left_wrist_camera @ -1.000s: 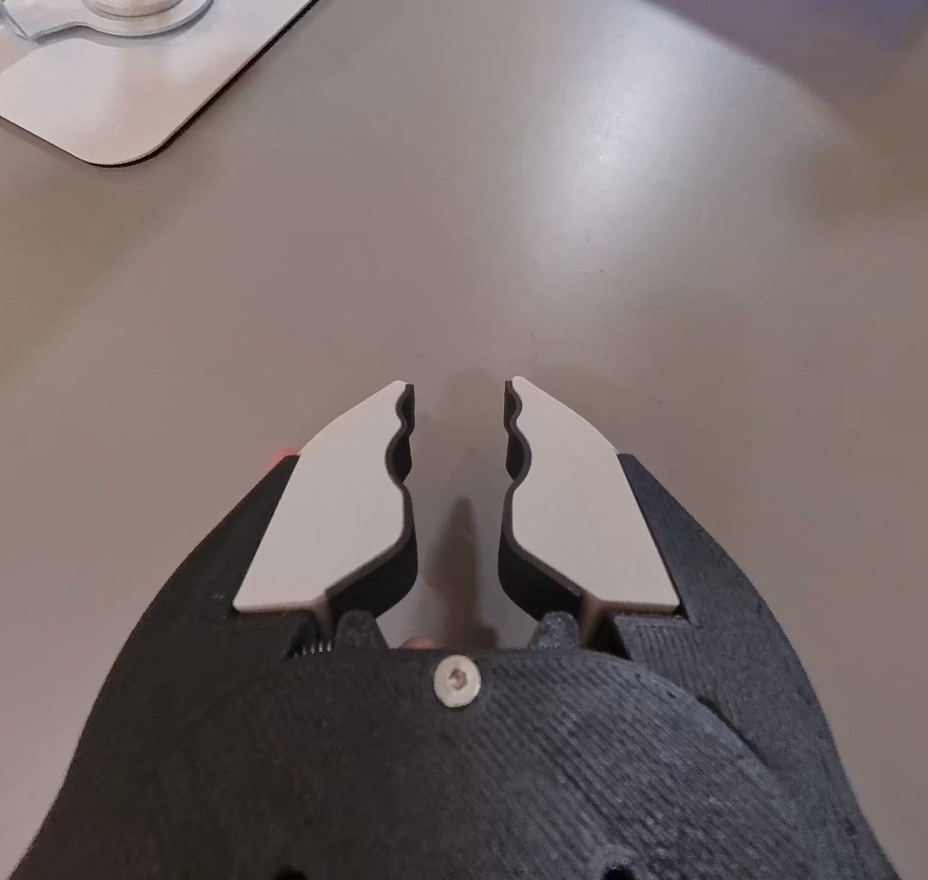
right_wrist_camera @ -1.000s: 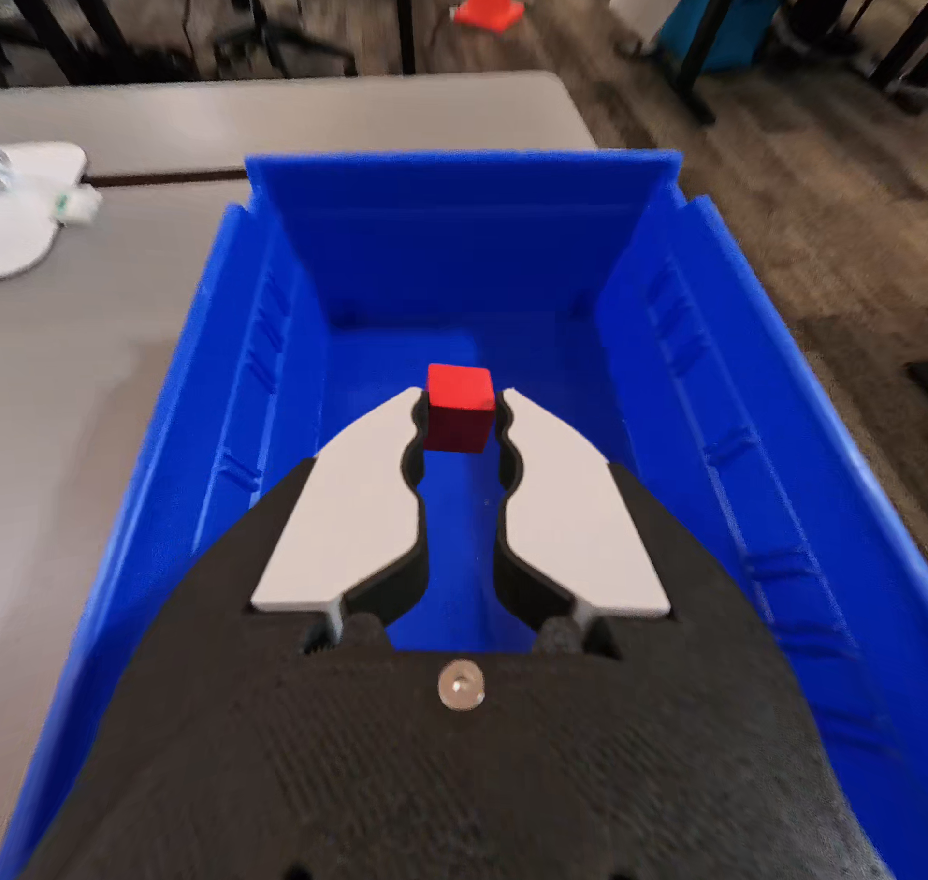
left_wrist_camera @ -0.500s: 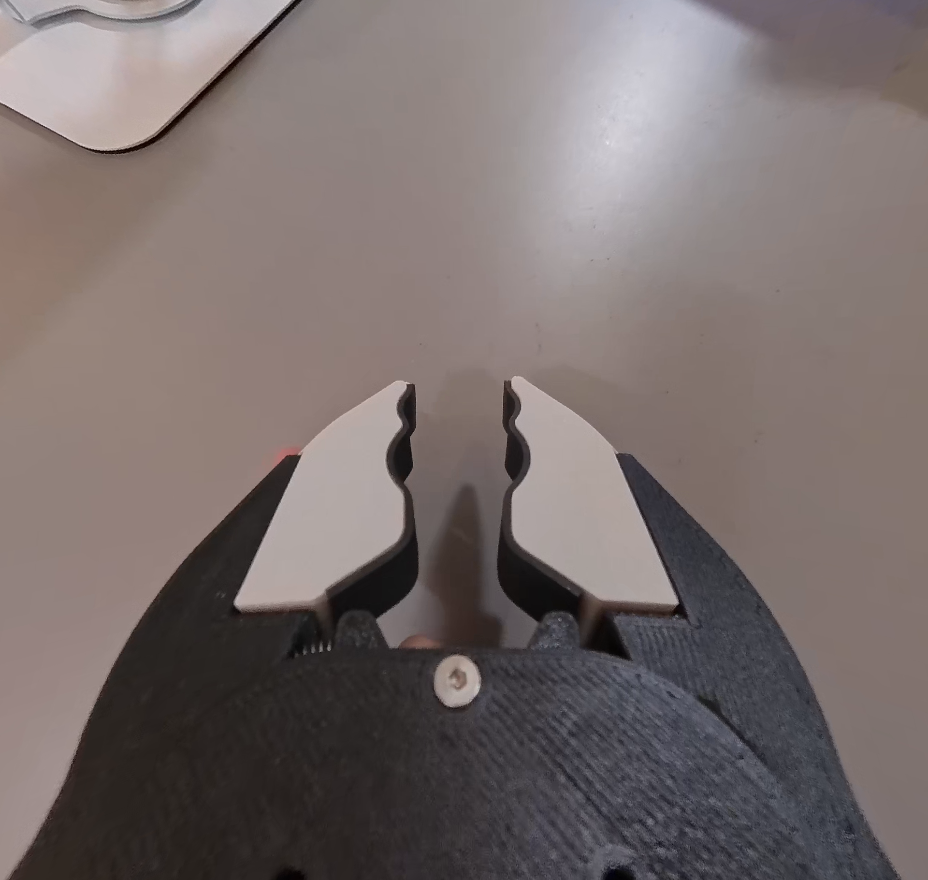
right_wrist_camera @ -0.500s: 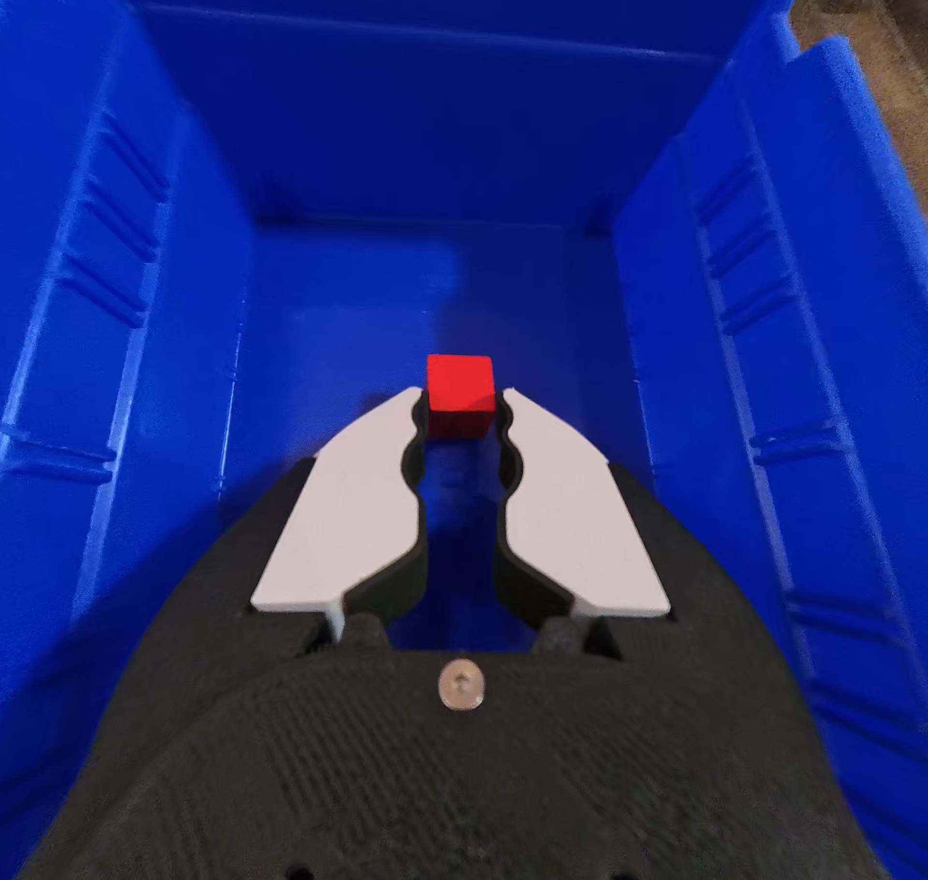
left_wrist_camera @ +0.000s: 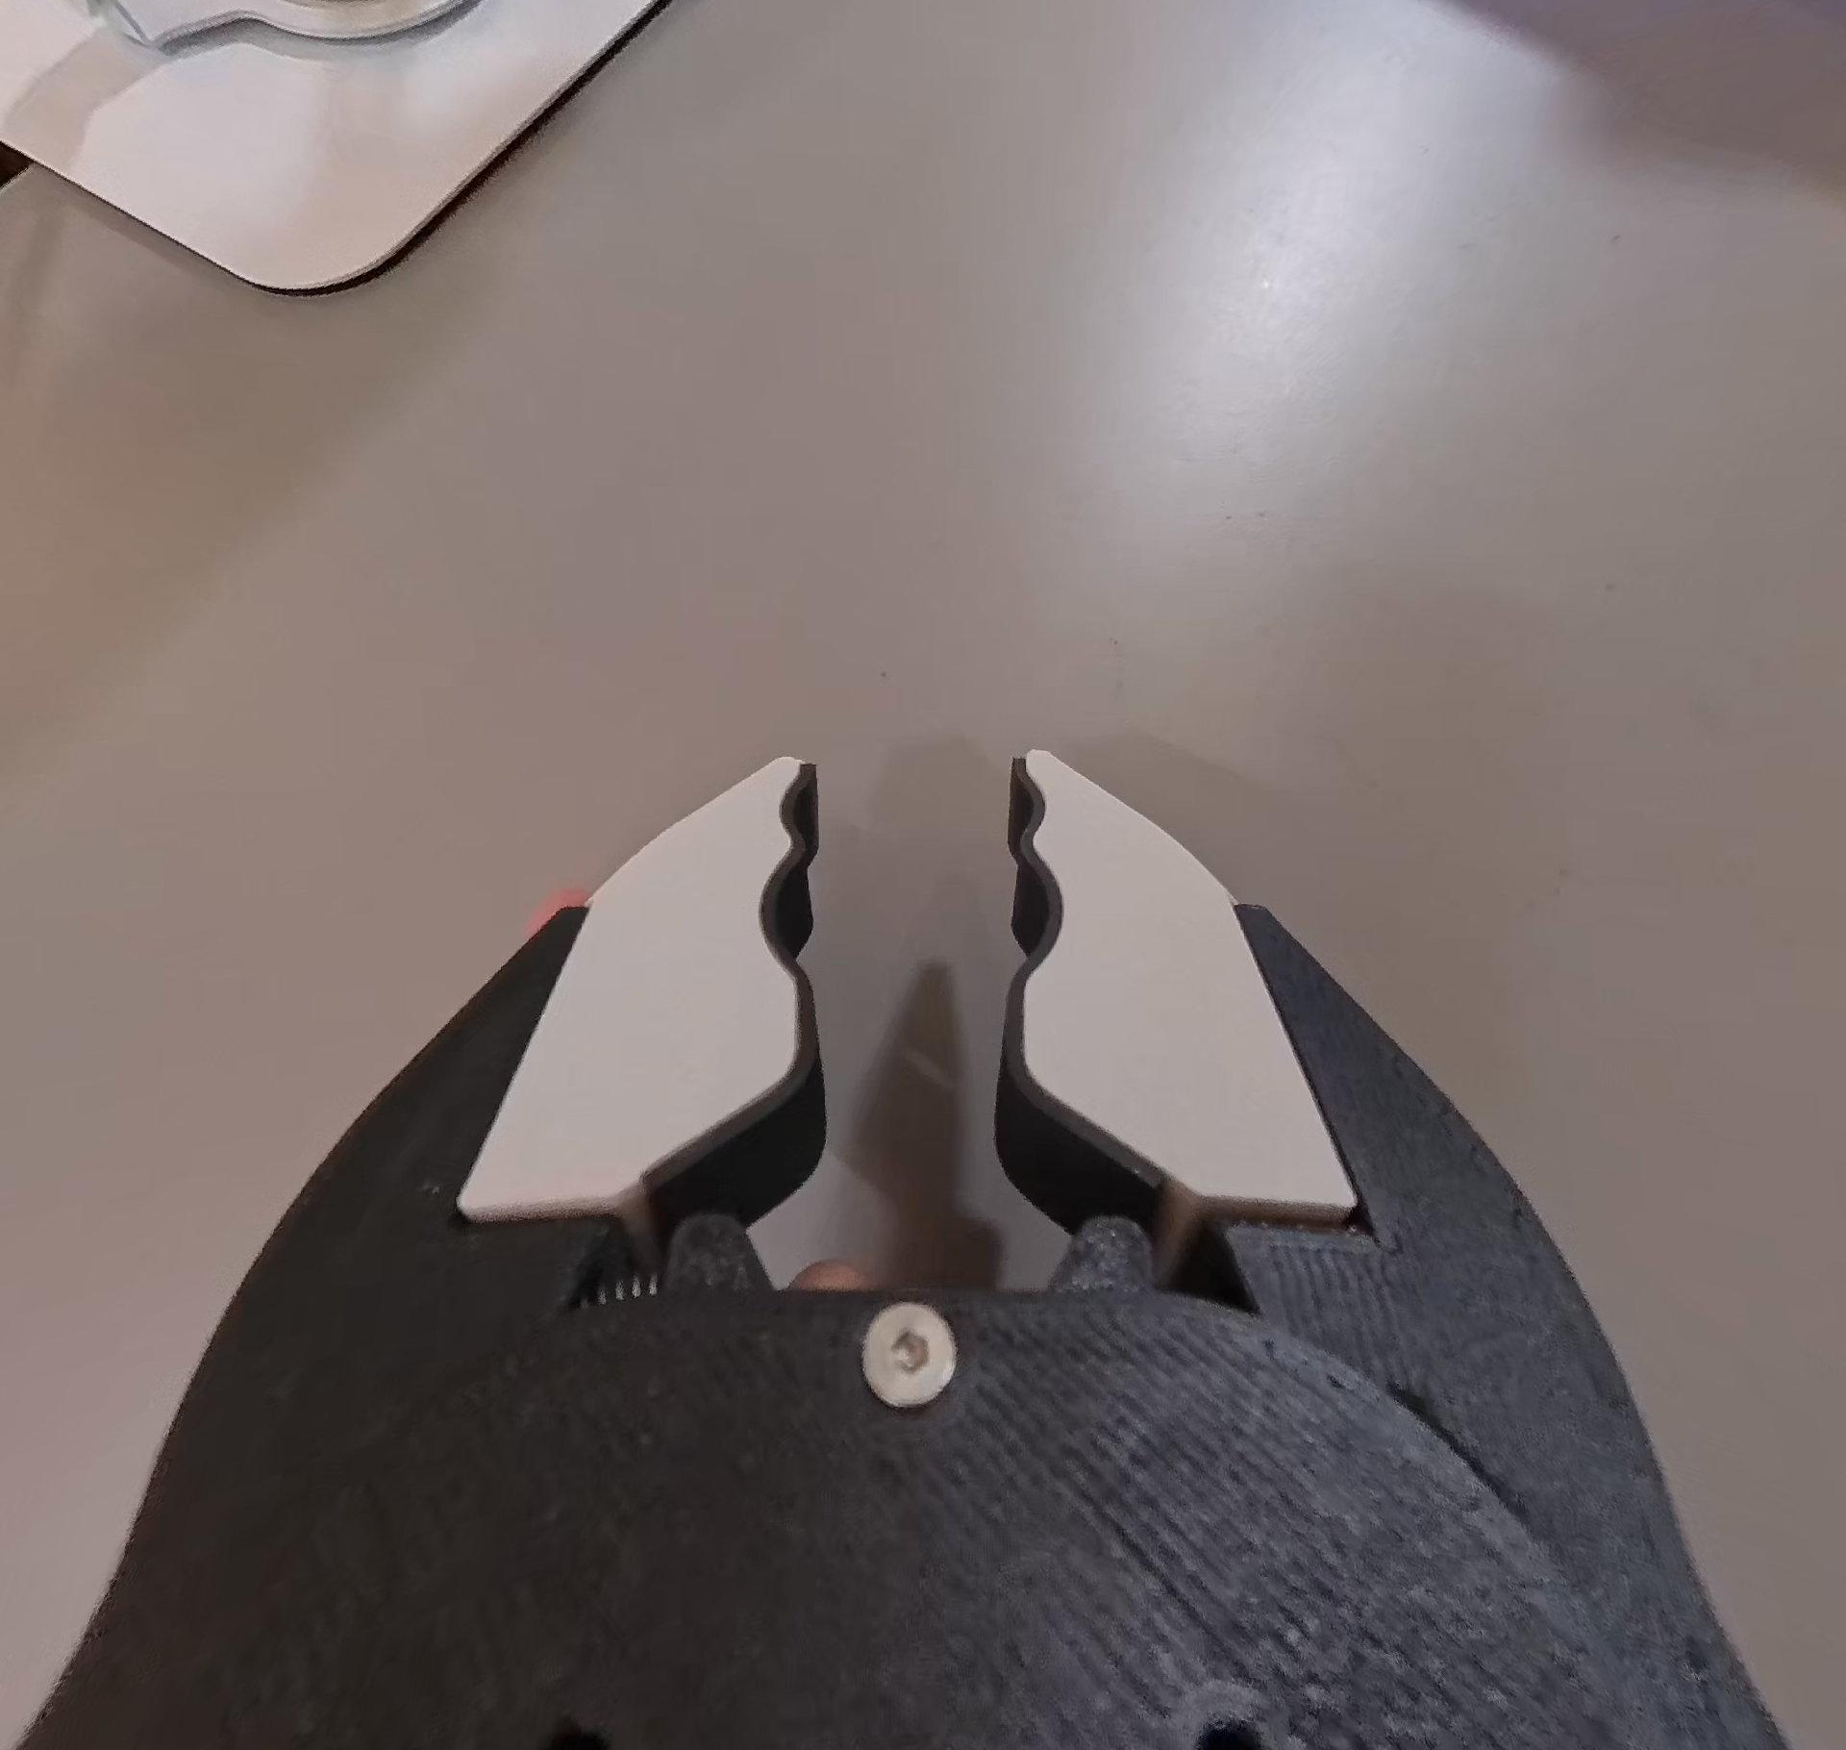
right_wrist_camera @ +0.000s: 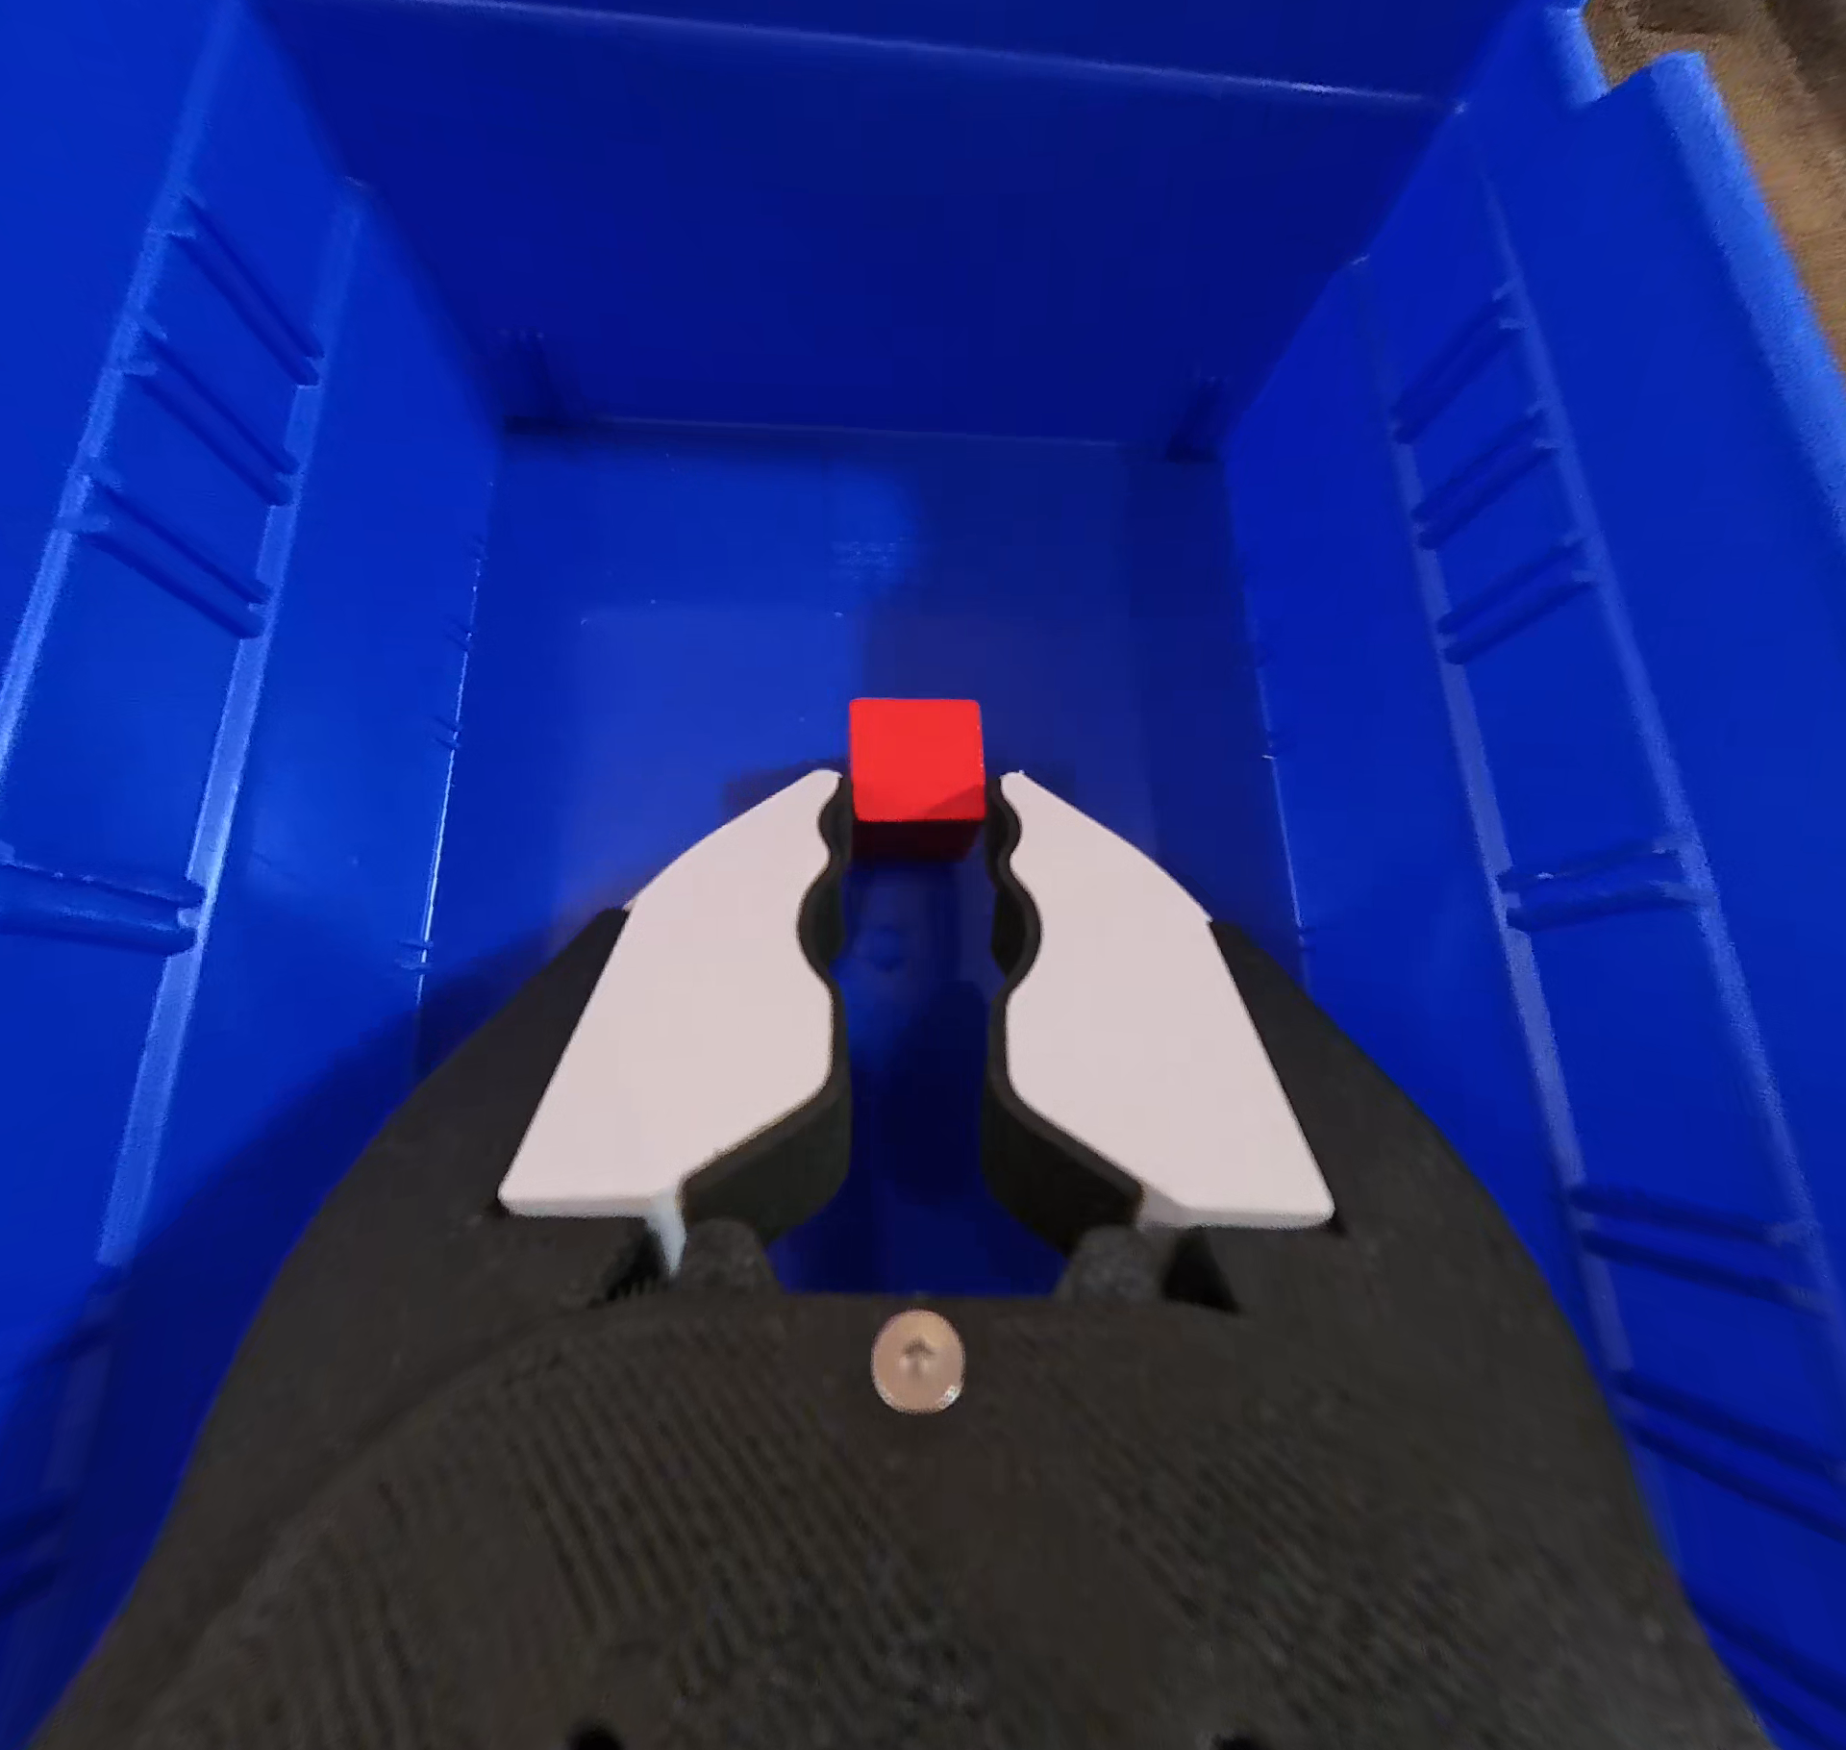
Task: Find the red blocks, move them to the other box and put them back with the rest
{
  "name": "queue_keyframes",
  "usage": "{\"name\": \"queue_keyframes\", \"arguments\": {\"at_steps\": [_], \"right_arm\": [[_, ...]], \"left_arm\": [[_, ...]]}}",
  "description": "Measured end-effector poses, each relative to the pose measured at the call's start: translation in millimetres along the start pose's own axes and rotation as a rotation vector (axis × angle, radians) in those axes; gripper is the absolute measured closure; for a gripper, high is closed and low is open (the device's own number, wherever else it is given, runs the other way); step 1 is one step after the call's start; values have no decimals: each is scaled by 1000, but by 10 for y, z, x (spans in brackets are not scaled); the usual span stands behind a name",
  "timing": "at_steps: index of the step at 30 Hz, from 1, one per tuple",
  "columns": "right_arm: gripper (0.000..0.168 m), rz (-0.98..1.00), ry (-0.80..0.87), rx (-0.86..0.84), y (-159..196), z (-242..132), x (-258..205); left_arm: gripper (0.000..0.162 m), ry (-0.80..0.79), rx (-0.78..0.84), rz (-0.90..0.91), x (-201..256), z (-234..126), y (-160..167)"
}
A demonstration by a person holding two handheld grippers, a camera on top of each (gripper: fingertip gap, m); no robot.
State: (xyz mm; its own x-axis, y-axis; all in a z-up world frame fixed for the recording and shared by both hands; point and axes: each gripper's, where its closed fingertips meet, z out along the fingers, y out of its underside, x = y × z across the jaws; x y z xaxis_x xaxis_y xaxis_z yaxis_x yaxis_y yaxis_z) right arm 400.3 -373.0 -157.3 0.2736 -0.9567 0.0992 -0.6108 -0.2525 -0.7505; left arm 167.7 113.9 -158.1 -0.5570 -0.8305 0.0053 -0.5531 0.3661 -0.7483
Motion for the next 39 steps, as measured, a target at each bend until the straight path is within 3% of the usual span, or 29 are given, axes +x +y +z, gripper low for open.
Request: {"name": "queue_keyframes", "arguments": {"at_steps": [29, 34, 39], "right_arm": [[136, -35, 27, -20, 28, 2, 15], [132, -89, 111, 58, -246, -248, 135], [132, -176, 169, 271, -992, -931, -93]], "left_arm": [[123, -20, -12, 2, -34, 16, 25], [123, -21, -11, -2, -49, 15, 27], [123, -13, -16, -12, -47, 48, 32]]}}
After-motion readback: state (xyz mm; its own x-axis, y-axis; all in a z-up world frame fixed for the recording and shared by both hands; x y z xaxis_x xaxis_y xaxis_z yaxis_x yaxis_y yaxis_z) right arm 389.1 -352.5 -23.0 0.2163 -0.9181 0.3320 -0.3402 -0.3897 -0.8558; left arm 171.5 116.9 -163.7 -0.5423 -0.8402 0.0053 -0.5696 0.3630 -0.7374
